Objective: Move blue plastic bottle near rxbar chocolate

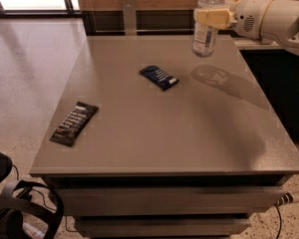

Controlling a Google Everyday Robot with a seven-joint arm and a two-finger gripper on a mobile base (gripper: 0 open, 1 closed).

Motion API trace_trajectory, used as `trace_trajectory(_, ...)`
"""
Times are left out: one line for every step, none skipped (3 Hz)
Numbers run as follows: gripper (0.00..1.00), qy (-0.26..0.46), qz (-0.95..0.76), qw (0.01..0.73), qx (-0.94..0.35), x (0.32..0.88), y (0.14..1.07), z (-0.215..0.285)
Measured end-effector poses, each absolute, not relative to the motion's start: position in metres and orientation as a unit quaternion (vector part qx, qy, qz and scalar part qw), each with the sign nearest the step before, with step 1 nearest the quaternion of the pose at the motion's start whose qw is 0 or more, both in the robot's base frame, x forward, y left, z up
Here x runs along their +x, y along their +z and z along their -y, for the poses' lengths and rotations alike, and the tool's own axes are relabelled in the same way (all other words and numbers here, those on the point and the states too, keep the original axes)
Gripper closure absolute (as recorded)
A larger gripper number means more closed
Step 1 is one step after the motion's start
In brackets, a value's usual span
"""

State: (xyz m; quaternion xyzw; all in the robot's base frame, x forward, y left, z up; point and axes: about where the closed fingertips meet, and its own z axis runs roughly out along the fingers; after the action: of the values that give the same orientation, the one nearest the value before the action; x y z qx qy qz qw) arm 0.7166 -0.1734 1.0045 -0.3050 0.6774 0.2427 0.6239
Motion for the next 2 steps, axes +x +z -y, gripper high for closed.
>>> trace_trajectory(1.00, 0.247, -0.669, 0.625, -0.317, 0.688, 1.010, 0.152)
trace_trajectory(1.00, 0.248, -0.664, 0.617, -0.342, 0.656, 1.012, 0.123)
